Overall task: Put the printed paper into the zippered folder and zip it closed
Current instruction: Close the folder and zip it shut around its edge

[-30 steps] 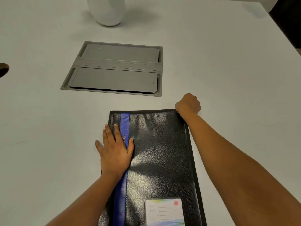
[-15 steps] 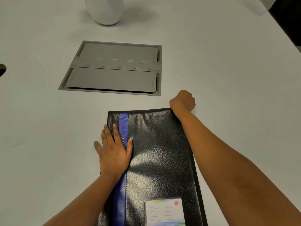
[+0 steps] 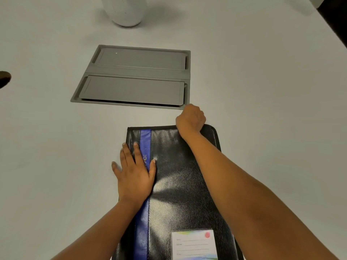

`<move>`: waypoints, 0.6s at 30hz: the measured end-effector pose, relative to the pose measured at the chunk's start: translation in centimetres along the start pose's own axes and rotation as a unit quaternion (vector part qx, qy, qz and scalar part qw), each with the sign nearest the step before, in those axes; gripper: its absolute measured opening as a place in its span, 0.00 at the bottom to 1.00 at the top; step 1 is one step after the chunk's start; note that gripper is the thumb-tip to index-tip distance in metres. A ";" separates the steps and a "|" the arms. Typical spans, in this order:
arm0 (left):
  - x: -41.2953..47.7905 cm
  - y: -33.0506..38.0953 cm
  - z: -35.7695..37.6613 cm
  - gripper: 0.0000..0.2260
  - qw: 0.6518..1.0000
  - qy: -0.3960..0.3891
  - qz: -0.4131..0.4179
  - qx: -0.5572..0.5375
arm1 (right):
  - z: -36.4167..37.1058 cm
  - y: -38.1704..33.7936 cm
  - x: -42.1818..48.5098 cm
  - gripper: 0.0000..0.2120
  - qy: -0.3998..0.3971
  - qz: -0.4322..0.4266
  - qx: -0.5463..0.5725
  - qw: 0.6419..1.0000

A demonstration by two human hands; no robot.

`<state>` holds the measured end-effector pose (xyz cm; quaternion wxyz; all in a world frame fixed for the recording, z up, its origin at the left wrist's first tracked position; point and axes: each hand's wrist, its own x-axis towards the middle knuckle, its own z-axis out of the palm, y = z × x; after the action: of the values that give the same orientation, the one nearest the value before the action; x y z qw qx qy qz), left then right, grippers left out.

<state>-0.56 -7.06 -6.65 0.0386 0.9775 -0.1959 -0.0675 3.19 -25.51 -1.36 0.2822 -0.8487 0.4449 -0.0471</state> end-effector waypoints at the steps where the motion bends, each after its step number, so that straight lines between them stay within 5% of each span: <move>1: 0.0 0.0 0.0 0.33 1.000 0.001 0.000 -0.001 | 0.3 -0.3 -0.2 0.07 -0.005 -0.006 0.001 1.000; 18: 0.0 0.0 0.0 0.32 1.000 0.009 0.001 -0.004 | 0.0 0.1 -0.2 0.10 -0.038 -0.099 -0.098 0.990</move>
<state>-0.50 -7.05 -6.70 0.0446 0.9778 -0.1961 -0.0590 3.03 -25.40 -1.32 0.2081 -0.9134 0.3500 0.0010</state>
